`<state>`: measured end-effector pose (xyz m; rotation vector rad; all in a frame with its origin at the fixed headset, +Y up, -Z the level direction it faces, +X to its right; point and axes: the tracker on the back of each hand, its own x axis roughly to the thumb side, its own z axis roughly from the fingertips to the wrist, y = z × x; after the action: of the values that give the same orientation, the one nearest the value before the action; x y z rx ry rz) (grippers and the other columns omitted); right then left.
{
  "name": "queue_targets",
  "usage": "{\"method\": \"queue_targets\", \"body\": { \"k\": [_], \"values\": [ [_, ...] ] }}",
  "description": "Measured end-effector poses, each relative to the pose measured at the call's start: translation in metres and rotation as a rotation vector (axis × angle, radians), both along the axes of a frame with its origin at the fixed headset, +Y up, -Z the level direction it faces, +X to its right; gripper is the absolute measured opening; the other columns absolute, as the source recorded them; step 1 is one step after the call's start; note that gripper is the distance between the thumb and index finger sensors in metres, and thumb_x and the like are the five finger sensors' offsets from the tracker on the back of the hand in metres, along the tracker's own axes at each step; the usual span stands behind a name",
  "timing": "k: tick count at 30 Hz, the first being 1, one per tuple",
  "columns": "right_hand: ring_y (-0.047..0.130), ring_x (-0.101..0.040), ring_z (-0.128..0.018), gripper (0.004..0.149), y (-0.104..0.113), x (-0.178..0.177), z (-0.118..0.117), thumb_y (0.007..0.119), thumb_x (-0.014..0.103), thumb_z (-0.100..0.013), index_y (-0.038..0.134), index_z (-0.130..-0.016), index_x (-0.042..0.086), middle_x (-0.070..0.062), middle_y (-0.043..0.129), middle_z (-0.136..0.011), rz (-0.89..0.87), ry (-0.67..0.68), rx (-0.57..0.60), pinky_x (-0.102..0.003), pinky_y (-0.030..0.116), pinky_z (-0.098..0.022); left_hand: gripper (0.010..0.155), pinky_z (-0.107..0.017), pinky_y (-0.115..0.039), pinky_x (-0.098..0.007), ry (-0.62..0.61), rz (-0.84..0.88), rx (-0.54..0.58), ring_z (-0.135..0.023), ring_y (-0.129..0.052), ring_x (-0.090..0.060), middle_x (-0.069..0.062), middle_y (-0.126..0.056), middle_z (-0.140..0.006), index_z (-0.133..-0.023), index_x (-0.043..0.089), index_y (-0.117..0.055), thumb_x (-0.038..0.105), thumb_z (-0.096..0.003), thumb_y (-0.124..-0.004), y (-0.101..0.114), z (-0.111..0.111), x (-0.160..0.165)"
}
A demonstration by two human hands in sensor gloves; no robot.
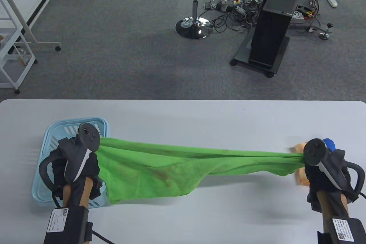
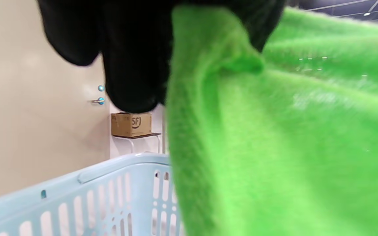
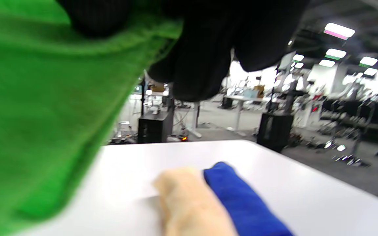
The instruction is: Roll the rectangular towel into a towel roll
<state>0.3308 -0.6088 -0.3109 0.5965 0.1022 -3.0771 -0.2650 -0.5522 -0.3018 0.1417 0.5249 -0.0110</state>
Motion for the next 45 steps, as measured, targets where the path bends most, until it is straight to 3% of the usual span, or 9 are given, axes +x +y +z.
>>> {"method": "queue_targets", "body": {
  "k": [6,13,19,22,24,29,36,40,45],
  "values": [
    [0.104,-0.018,-0.033,0.044,0.002,-0.025,-0.002,0.079,0.03,-0.029,0.085,-0.072,0.019,-0.006,0.099,-0.056,-0.023,0.076,-0.001,-0.045,0.086,-0.042,0.042,-0.059,-0.075,-0.056,-0.067,0.055,-0.004,-0.065,-0.105,-0.028,-0.002,-0.109,-0.059,-0.082,0.029,-0.09,0.036,-0.0414,-0.079,0.004,0.003,0.016],
    [0.094,-0.022,-0.06,0.061,-0.012,-0.049,0.0,0.079,0.021,-0.034,0.067,-0.094,0.019,-0.003,0.082,-0.078,0.014,0.197,-0.198,-0.049,0.073,-0.06,0.042,-0.058,-0.075,-0.056,-0.115,0.028,-0.022,-0.065,-0.105,-0.027,-0.002,-0.109,-0.059,-0.082,0.028,-0.09,0.036,-0.0412,-0.079,0.0,0.002,0.028],
    [0.094,-0.022,-0.052,0.043,-0.019,-0.054,-0.001,0.08,0.033,-0.03,0.09,-0.071,0.026,-0.001,0.088,-0.066,0.091,0.197,-0.204,-0.051,0.072,-0.059,0.042,-0.058,-0.076,-0.056,-0.121,0.041,-0.056,-0.065,-0.106,-0.027,-0.002,-0.109,-0.059,-0.081,0.028,-0.09,0.036,-0.0412,-0.079,-0.015,0.003,0.03],
    [0.091,-0.025,-0.059,0.043,-0.019,-0.058,-0.003,0.077,0.035,-0.031,0.089,-0.071,0.027,0.0,0.085,-0.07,0.092,0.191,-0.202,-0.054,0.068,-0.062,0.042,-0.059,-0.075,-0.056,-0.118,0.035,-0.071,-0.069,-0.104,-0.028,-0.001,-0.109,-0.061,-0.08,0.031,-0.092,0.038,-0.0408,-0.08,-0.021,0.003,0.029],
    [0.091,-0.024,-0.057,0.043,-0.019,-0.06,-0.006,0.074,0.036,-0.032,0.088,-0.071,0.026,0.0,0.085,-0.068,0.083,0.197,-0.203,-0.058,0.06,-0.067,0.042,-0.065,-0.066,-0.06,-0.107,0.039,-0.081,-0.089,-0.086,-0.037,-0.007,-0.099,-0.079,-0.078,0.03,-0.096,0.039,-0.0401,-0.082,-0.025,0.002,0.03],
    [0.094,-0.025,-0.062,0.043,-0.013,-0.072,-0.02,0.067,0.038,-0.033,0.083,-0.07,0.024,0.002,0.087,-0.068,0.113,0.207,-0.258,-0.061,0.055,-0.069,0.041,-0.065,-0.066,-0.06,-0.096,0.022,-0.118,-0.09,-0.085,-0.037,-0.007,-0.096,-0.084,-0.076,0.031,-0.098,0.041,-0.0395,-0.083,-0.024,0.002,0.032],
    [0.104,-0.021,-0.051,0.042,-0.014,-0.08,-0.027,0.071,0.036,-0.032,0.084,-0.07,0.024,-0.001,0.095,-0.063,-0.004,0.268,-0.161,-0.057,0.065,-0.065,0.041,-0.065,-0.065,-0.061,-0.086,0.075,-0.087,-0.09,-0.084,-0.037,-0.008,-0.097,-0.084,-0.077,0.031,-0.098,0.039,-0.0395,-0.084,-0.012,0.0,0.031],
    [0.097,-0.023,-0.067,0.045,-0.02,-0.077,-0.023,0.071,0.028,-0.035,0.076,-0.08,0.025,-0.001,0.087,-0.077,-0.024,0.277,-0.23,-0.059,0.06,-0.068,0.041,-0.065,-0.065,-0.061,-0.086,0.068,-0.096,-0.09,-0.085,-0.038,-0.008,-0.097,-0.084,-0.077,0.032,-0.098,0.039,-0.0396,-0.083,-0.014,0.0,0.03],
    [0.088,-0.025,-0.076,0.043,-0.016,-0.066,-0.017,0.078,0.032,-0.031,0.088,-0.073,0.029,-0.001,0.08,-0.084,0.044,0.248,-0.196,-0.061,0.055,-0.069,0.041,-0.065,-0.065,-0.061,-0.085,0.073,-0.099,-0.09,-0.085,-0.038,-0.008,-0.097,-0.085,-0.077,0.032,-0.098,0.039,-0.0393,-0.084,-0.015,0.001,0.028]
  ]
}}
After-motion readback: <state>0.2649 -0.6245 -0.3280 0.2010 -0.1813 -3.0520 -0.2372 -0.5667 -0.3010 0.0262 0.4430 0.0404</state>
